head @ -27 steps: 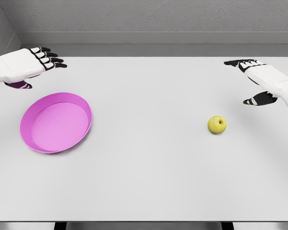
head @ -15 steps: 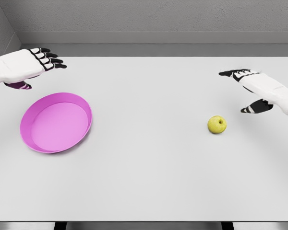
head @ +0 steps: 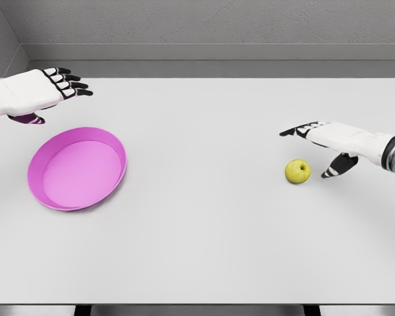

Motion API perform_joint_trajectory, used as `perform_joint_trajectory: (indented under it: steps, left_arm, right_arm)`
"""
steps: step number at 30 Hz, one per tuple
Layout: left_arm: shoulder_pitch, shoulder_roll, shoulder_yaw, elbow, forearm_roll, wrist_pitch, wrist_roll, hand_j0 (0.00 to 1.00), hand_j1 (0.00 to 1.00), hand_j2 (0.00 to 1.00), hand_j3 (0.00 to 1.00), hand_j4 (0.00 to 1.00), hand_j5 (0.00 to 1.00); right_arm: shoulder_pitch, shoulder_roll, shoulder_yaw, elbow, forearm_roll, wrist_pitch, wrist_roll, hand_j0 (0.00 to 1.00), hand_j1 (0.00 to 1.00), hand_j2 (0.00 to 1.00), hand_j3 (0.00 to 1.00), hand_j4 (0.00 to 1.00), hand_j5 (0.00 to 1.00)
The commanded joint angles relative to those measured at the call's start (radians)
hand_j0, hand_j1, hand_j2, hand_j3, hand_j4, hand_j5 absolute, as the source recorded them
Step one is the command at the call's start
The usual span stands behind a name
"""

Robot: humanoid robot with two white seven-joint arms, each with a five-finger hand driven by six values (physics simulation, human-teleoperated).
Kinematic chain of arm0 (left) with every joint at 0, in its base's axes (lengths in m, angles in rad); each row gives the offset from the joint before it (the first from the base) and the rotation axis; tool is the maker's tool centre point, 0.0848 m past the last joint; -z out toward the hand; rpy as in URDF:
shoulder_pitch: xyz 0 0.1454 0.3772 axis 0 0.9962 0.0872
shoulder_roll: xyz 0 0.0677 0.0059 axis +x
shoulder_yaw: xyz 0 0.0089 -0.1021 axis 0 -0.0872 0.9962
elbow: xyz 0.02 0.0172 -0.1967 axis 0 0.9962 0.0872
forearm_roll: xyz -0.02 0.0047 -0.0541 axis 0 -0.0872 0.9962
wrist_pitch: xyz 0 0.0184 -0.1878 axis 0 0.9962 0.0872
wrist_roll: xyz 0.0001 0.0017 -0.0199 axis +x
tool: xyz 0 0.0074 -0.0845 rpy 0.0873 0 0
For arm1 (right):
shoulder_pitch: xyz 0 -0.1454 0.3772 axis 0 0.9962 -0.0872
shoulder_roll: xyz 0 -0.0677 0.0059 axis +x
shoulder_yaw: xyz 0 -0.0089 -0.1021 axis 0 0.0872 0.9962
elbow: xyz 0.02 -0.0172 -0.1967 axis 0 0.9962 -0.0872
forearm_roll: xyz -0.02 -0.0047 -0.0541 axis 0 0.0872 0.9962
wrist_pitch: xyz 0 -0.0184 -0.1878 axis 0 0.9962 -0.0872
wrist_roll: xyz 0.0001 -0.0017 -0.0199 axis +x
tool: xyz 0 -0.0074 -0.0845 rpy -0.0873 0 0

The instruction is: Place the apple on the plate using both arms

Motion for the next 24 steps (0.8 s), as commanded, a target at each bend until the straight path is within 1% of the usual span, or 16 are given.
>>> perform_joint_trajectory:
  steps: [1, 3, 6, 11, 13, 19, 21, 22, 24]
  left_arm:
    - [0.0, -0.002, 0.001, 0.0, 0.005, 0.001, 0.0, 1.0, 1.0, 1.0, 1.0, 1.0, 1.0]
    - [0.0, -0.003, 0.001, 0.0, 0.006, 0.001, -0.032, 1.0, 1.0, 1.0, 1.0, 1.0, 1.0]
    - [0.0, -0.005, 0.001, 0.0, 0.006, 0.001, -0.032, 1.0, 1.0, 1.0, 1.0, 1.0, 1.0]
    - [0.0, -0.006, 0.001, 0.006, 0.008, 0.001, -0.032, 1.0, 1.0, 1.0, 1.0, 1.0, 1.0]
    - [0.0, -0.006, 0.001, 0.009, 0.008, 0.001, -0.032, 1.0, 1.0, 1.0, 1.0, 1.0, 1.0]
    - [0.0, -0.006, 0.001, 0.019, 0.008, 0.001, -0.032, 1.0, 1.0, 1.0, 1.0, 1.0, 1.0]
    - [0.0, -0.006, 0.003, 0.019, 0.008, 0.001, -0.032, 1.0, 1.0, 1.0, 1.0, 1.0, 1.0]
    - [0.0, -0.006, 0.003, 0.019, 0.008, 0.001, -0.032, 1.0, 1.0, 1.0, 1.0, 1.0, 1.0]
    - [-0.002, -0.006, 0.003, 0.019, 0.008, 0.001, -0.032, 1.0, 1.0, 1.0, 1.0, 1.0, 1.0]
  right_arm:
    - [0.0, 0.006, 0.025, 0.001, -0.002, 0.009, 0.007, 1.0, 1.0, 1.0, 1.0, 1.0, 1.0]
    - [-0.002, 0.004, 0.024, 0.0, -0.002, 0.009, 0.029, 1.0, 1.0, 1.0, 1.0, 1.0, 1.0]
    - [-0.003, 0.009, 0.03, 0.0, -0.002, 0.009, 0.03, 1.0, 1.0, 1.0, 1.0, 1.0, 1.0]
    - [-0.008, 0.009, 0.068, 0.003, -0.002, 0.015, 0.029, 1.0, 1.0, 1.0, 1.0, 1.0, 1.0]
    - [-0.008, 0.027, 0.07, 0.014, -0.003, 0.017, 0.029, 1.0, 1.0, 1.0, 1.0, 1.0, 1.0]
    - [-0.008, 0.027, 0.073, 0.015, -0.003, 0.015, 0.029, 1.0, 1.0, 1.0, 1.0, 1.0, 1.0]
    - [-0.009, 0.027, 0.088, 0.017, -0.003, 0.017, 0.029, 1.0, 1.0, 1.0, 1.0, 1.0, 1.0]
    - [-0.015, 0.029, 0.088, 0.017, -0.003, 0.017, 0.029, 1.0, 1.0, 1.0, 1.0, 1.0, 1.0]
    - [-0.052, 0.04, 0.116, 0.026, -0.005, 0.018, 0.03, 1.0, 1.0, 1.0, 1.0, 1.0, 1.0]
